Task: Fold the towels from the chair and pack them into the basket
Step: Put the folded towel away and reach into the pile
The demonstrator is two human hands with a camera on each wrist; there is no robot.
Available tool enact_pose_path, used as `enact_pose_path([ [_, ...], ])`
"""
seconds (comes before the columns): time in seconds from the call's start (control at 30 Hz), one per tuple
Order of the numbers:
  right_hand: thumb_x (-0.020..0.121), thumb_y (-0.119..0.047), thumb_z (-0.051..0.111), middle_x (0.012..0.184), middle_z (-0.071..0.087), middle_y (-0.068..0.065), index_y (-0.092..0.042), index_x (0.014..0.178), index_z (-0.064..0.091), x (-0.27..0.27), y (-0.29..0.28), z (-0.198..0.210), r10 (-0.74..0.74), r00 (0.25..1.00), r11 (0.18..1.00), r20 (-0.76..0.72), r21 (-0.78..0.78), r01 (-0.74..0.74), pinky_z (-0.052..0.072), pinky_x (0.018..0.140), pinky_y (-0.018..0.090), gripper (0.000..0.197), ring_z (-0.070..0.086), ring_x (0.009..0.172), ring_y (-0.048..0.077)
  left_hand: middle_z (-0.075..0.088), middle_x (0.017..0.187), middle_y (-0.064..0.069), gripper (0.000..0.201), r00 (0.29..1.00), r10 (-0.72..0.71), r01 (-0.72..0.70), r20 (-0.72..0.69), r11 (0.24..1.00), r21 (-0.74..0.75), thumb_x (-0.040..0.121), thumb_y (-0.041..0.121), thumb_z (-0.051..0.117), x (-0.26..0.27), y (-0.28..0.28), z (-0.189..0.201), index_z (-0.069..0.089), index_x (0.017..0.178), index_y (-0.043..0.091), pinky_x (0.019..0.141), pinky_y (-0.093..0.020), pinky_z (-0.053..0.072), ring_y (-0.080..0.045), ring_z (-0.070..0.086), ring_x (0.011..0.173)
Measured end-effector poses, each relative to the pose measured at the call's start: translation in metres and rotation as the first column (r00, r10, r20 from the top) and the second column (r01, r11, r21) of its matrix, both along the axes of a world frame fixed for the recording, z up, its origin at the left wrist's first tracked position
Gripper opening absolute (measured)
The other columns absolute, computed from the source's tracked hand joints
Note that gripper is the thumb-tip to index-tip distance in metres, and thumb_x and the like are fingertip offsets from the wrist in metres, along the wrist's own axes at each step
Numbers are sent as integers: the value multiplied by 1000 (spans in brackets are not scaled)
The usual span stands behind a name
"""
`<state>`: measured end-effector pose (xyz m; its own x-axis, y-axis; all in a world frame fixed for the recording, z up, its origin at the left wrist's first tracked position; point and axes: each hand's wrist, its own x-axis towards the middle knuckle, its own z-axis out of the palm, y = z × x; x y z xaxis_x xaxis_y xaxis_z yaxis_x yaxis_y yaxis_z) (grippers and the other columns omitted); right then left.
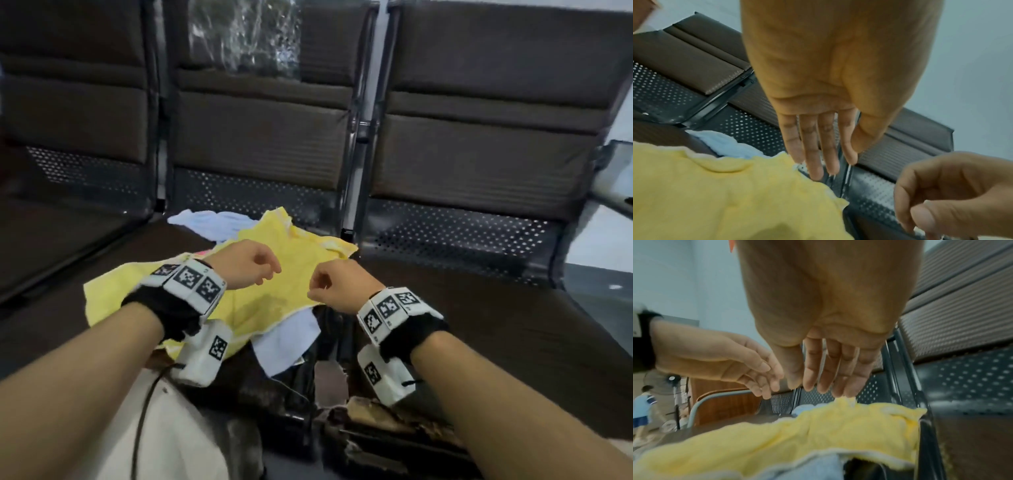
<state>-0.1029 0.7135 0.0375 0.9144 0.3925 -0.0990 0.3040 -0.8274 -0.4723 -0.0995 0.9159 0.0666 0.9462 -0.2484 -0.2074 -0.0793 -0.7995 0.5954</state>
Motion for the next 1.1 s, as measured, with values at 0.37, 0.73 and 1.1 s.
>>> enact_pose_path([
  [0.37, 89, -27, 57, 103, 52, 7, -16, 93, 57, 33, 40, -68, 103, 995, 972, 8, -214, -99, 48, 85, 39, 12, 55, 95, 29, 70, 88, -1, 18, 966, -35, 60, -257, 994, 94, 88, 33, 59, 11, 22, -45, 62, 96, 18, 61, -22, 46, -11, 65, 70],
  [0.73, 100, -32, 39, 83, 57, 6, -16, 94, 42, 5, 7, 24, -165, 963, 974, 213, 186, 126, 36, 67, 34, 17, 52, 79, 24, 55, 81, -3, 15, 997, -52, 27, 60, 932, 363, 89, 26, 54, -12, 20, -24, 54, 81, 15, 68, -29, 37, -24, 55, 85],
  [1.1, 94, -36, 51, 80, 52, -13, -23, 90, 50, -50, -81, 128, -590, 720, 745, 365, 590, 312, 34, 74, 25, 14, 51, 87, 15, 47, 59, 6, 37, 856, 85, -20, 511, 991, -132, 94, 36, 50, -50, -45, 35, 46, 61, 20, 64, -34, 36, -22, 50, 68],
])
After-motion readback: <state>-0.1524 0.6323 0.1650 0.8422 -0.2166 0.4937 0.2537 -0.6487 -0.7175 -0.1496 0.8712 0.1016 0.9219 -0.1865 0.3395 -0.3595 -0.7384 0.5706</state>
